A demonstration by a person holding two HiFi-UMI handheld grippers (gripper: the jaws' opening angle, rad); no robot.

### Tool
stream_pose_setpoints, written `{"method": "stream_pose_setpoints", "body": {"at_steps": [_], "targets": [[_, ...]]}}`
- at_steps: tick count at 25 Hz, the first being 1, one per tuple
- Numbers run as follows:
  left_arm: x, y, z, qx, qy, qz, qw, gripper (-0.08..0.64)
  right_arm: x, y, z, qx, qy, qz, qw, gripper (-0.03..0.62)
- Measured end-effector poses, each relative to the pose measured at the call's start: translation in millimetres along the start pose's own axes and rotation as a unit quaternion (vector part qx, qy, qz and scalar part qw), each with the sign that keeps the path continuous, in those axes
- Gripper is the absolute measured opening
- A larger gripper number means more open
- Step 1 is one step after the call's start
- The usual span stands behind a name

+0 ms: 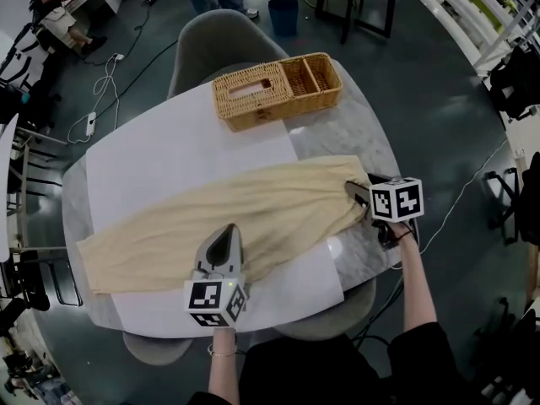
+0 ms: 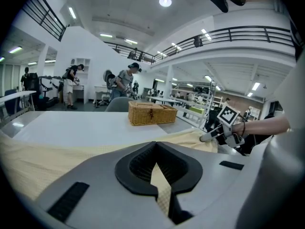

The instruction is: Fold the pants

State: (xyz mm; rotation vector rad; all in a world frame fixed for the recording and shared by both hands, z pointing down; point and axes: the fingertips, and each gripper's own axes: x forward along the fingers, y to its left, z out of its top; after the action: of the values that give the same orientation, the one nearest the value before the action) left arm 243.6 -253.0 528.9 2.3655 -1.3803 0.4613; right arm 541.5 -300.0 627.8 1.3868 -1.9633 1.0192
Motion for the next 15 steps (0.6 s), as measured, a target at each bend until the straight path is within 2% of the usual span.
{"method": "stream_pose_setpoints", "body": {"at_steps": [7, 10, 15], "targets": [[-3, 4, -1, -0.002, 0.001, 0.008, 1.0000, 0.014, 1, 1, -2, -0.009, 0.020, 0.000, 1.000, 0.237], [-4, 5, -2, -0.002, 0.002, 0.011, 0.9999, 0.014, 1, 5, 0, -0.003, 0.013, 0.013, 1.000, 0.134], [-9, 5, -1, 0.000, -0.001, 0.017, 0.9998, 0.014, -5, 11, 5, 0.015, -0.011, 0.033, 0.999, 0.083]]}}
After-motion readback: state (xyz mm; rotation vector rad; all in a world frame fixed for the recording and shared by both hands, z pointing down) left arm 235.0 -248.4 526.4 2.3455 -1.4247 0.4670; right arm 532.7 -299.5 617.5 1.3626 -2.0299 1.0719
